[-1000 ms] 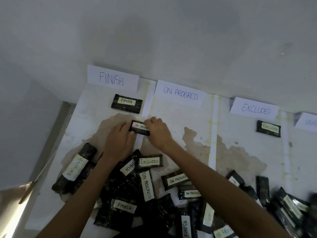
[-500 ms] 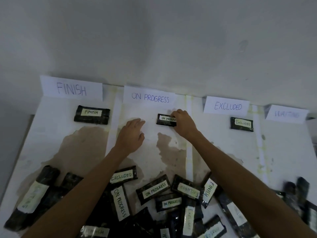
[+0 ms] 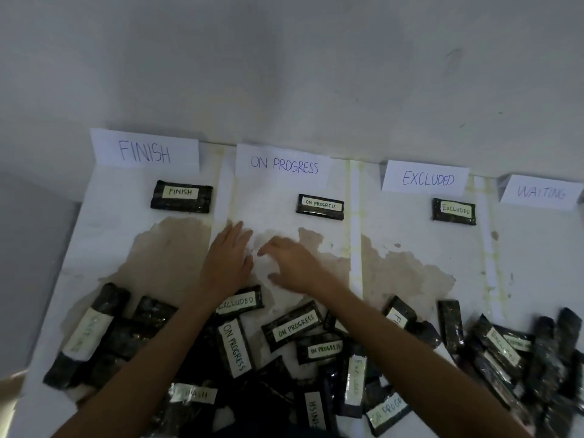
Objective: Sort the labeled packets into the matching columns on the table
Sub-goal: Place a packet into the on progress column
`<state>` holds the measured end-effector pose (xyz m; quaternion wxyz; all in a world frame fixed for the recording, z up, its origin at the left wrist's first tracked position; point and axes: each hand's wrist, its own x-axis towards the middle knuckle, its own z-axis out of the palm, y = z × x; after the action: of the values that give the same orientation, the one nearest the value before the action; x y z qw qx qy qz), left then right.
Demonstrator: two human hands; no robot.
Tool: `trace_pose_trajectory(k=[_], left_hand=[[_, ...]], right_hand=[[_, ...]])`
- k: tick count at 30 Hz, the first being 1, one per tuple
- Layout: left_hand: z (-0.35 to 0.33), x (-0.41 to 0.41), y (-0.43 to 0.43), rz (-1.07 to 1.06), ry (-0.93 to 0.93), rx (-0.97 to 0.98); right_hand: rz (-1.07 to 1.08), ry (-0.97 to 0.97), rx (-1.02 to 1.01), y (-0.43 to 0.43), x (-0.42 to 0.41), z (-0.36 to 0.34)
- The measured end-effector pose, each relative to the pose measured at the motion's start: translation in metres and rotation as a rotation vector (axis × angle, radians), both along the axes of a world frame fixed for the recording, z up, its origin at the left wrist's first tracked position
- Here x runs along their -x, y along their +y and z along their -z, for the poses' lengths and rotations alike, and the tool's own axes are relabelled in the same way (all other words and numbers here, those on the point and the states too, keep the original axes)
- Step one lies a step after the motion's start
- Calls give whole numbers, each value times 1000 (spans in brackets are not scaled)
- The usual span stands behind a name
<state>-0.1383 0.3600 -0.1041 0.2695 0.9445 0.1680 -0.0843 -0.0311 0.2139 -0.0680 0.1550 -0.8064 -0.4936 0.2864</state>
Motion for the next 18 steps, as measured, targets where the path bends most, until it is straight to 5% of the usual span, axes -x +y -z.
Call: trace_pose_trajectory(k=[3, 10, 18], left_hand=[[2, 23, 3, 8, 67, 3], [-1, 30, 7, 44, 88, -39], [-15, 6, -32, -1, -28, 0]], right_hand=[[-122, 50, -19, 5, 45, 12], [-27, -30, -84, 0, 81, 20], [-62, -245, -94, -57, 8, -15]])
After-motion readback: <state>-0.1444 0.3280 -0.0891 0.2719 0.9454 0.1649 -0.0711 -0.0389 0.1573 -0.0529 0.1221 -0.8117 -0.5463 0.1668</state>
